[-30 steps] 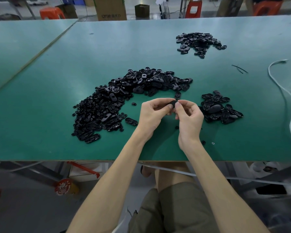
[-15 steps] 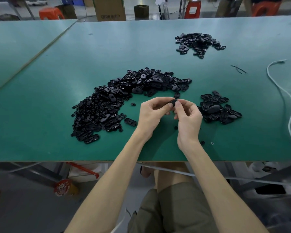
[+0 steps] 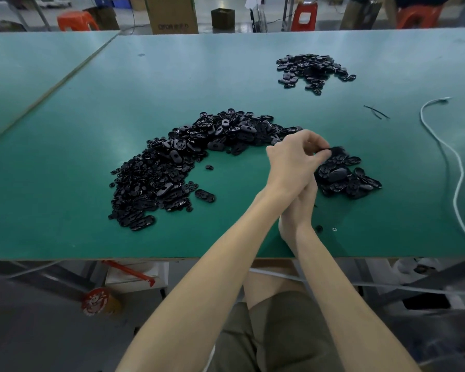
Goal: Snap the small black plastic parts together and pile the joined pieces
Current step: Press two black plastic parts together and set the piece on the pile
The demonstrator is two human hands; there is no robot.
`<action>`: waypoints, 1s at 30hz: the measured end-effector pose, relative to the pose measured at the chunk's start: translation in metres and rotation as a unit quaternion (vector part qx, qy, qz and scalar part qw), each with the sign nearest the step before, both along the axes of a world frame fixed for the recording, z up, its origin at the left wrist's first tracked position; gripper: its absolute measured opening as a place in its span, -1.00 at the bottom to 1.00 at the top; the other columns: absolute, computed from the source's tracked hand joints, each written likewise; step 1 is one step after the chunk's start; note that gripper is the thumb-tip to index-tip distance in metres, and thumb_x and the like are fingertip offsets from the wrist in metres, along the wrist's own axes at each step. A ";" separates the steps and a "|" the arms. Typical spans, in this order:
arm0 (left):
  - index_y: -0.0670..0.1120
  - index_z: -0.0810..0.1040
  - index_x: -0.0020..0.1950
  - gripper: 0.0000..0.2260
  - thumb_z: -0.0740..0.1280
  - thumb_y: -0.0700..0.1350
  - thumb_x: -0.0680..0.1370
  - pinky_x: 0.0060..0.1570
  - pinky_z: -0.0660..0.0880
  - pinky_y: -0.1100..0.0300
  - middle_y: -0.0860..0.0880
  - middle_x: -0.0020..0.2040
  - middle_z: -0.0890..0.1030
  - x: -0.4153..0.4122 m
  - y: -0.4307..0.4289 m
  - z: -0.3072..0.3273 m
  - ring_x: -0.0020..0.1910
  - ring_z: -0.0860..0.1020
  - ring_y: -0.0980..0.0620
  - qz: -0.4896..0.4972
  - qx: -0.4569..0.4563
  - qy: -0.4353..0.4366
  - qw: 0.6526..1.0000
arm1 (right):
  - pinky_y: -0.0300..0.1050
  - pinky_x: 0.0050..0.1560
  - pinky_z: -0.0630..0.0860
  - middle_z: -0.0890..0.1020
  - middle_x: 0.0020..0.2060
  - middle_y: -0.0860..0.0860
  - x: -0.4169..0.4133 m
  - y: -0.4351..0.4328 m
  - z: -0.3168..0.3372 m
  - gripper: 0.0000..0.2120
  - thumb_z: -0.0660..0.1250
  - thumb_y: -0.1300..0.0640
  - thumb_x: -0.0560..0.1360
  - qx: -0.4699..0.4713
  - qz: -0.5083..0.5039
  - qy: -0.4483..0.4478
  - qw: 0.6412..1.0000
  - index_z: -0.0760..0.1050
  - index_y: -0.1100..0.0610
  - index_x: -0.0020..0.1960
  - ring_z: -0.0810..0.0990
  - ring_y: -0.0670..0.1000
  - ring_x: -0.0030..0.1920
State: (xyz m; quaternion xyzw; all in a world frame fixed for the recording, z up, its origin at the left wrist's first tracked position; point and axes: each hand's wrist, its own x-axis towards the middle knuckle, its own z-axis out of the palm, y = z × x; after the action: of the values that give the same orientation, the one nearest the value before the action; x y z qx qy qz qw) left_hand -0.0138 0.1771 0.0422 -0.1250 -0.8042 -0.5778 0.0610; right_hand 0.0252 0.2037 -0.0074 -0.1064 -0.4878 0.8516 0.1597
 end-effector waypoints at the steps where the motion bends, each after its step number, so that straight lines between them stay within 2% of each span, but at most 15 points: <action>1: -0.01 0.72 0.00 -0.91 0.54 -0.10 0.51 0.37 0.43 -0.08 0.12 -0.12 0.75 -0.001 0.002 0.001 -0.02 0.68 0.18 -0.018 -0.013 -0.014 1.000 | -0.28 -0.32 0.44 0.52 -0.31 -0.09 0.000 0.001 0.000 -0.82 0.08 0.22 0.74 -0.011 0.000 0.002 1.000 0.46 0.16 0.13 0.46 -0.12 -0.26; 4: -0.01 0.69 0.20 -0.79 0.47 -0.10 0.57 0.44 0.37 -0.07 0.08 0.05 0.75 0.001 0.000 0.001 0.14 0.66 0.16 -0.051 -0.062 -0.035 0.996 | -0.26 -0.22 0.48 0.53 -0.25 -0.04 -0.001 0.001 0.001 -0.79 0.06 0.19 0.75 0.022 -0.002 -0.019 1.000 0.46 0.17 0.19 0.50 -0.11 -0.23; 7: -0.01 0.71 0.17 -0.81 0.39 -0.18 0.61 0.41 0.42 -0.02 0.11 0.08 0.74 0.005 -0.014 -0.002 0.11 0.65 0.19 -0.021 -0.038 -0.018 0.999 | -0.17 0.01 0.46 0.56 -0.09 0.03 -0.003 -0.001 0.004 -0.81 0.12 0.13 0.75 -0.021 0.005 -0.036 0.999 0.47 0.16 0.21 0.54 -0.07 -0.06; 10: -0.01 0.71 0.07 -0.76 0.30 -0.29 0.62 0.29 0.52 -0.02 0.12 0.03 0.73 0.006 -0.042 -0.003 0.07 0.66 0.14 0.016 -0.052 -0.033 0.998 | -0.20 -0.11 0.53 0.64 -0.10 0.02 -0.004 -0.003 -0.004 -0.92 0.24 0.24 0.70 0.114 -0.049 -0.051 0.991 0.50 0.19 0.11 0.62 -0.13 -0.16; 12: -0.04 0.71 0.03 -0.70 0.26 -0.36 0.58 0.28 0.52 -0.03 0.08 -0.01 0.73 0.005 -0.065 -0.002 0.06 0.66 0.08 0.021 -0.118 -0.043 0.992 | -0.23 -0.16 0.56 0.67 -0.12 0.02 -0.005 -0.004 -0.005 -0.89 0.21 0.24 0.70 0.149 -0.061 -0.055 0.985 0.51 0.19 0.15 0.63 -0.16 -0.20; 14: -0.01 0.69 0.02 -0.69 0.27 -0.37 0.57 0.35 0.45 -0.06 0.08 0.00 0.71 0.006 -0.088 -0.001 0.08 0.64 0.04 0.038 -0.212 -0.048 0.975 | -0.26 -0.21 0.54 0.68 -0.16 0.01 -0.007 -0.003 -0.006 -0.87 0.20 0.25 0.70 0.156 -0.063 -0.059 0.984 0.51 0.20 0.17 0.62 -0.18 -0.25; 16: 0.04 0.66 0.05 -0.72 0.33 -0.33 0.57 0.39 0.35 -0.04 0.05 0.04 0.66 0.006 -0.112 0.003 0.11 0.59 0.00 0.063 -0.304 -0.046 0.949 | -0.27 -0.25 0.53 0.67 -0.17 0.02 -0.009 -0.003 -0.006 -0.87 0.20 0.25 0.70 0.161 -0.062 -0.060 0.983 0.50 0.21 0.17 0.60 -0.16 -0.27; 18: 0.07 0.62 0.11 -0.80 0.43 -0.21 0.58 0.36 0.26 -0.03 -0.02 0.12 0.56 0.005 -0.133 0.008 0.21 0.50 -0.07 0.061 -0.404 -0.059 0.911 | -0.25 -0.26 0.53 0.66 -0.18 0.03 -0.008 -0.003 -0.006 -0.87 0.19 0.26 0.70 0.160 -0.059 -0.059 0.984 0.50 0.22 0.17 0.59 -0.15 -0.29; 21: 0.02 0.58 0.19 -0.78 0.49 -0.05 0.57 0.35 0.22 -0.06 -0.12 0.21 0.46 0.004 -0.153 0.007 0.30 0.38 -0.18 0.031 -0.513 -0.134 0.847 | -0.24 -0.27 0.53 0.66 -0.18 0.04 -0.008 -0.003 -0.006 -0.87 0.19 0.26 0.70 0.162 -0.053 -0.058 0.984 0.50 0.25 0.17 0.59 -0.14 -0.29; 22: 0.01 0.58 0.17 -0.79 0.48 -0.04 0.57 0.34 0.22 -0.06 -0.13 0.20 0.45 0.004 -0.155 0.006 0.29 0.37 -0.19 0.027 -0.527 -0.145 0.837 | -0.24 -0.27 0.53 0.66 -0.19 0.04 -0.008 -0.003 -0.006 -0.86 0.19 0.26 0.70 0.162 -0.051 -0.059 0.984 0.51 0.25 0.16 0.59 -0.14 -0.29; 26: 0.04 0.55 -0.01 -0.90 0.44 0.01 0.60 0.31 0.23 -0.05 -0.08 0.07 0.45 0.005 -0.152 0.000 0.27 0.41 -0.19 0.030 -0.530 -0.132 0.837 | -0.25 -0.29 0.52 0.66 -0.20 0.04 -0.006 -0.003 -0.005 -0.88 0.20 0.27 0.70 0.173 -0.043 -0.053 0.983 0.51 0.22 0.12 0.58 -0.15 -0.31; 30: -0.03 0.54 0.03 -0.82 0.37 0.06 0.64 0.32 0.21 -0.06 -0.13 0.17 0.47 0.004 -0.142 -0.009 0.29 0.38 -0.19 0.044 -0.512 -0.124 0.849 | -0.25 -0.30 0.51 0.66 -0.21 0.03 -0.006 -0.004 -0.006 -0.89 0.22 0.27 0.69 0.194 -0.021 -0.044 0.980 0.52 0.19 0.09 0.58 -0.14 -0.30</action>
State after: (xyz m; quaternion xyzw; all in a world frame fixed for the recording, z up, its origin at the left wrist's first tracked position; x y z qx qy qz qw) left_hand -0.0102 0.0348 0.0328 -0.0301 -0.9916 -0.0913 -0.0868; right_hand 0.0194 0.1994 -0.0135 -0.1215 -0.6481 0.7315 0.1737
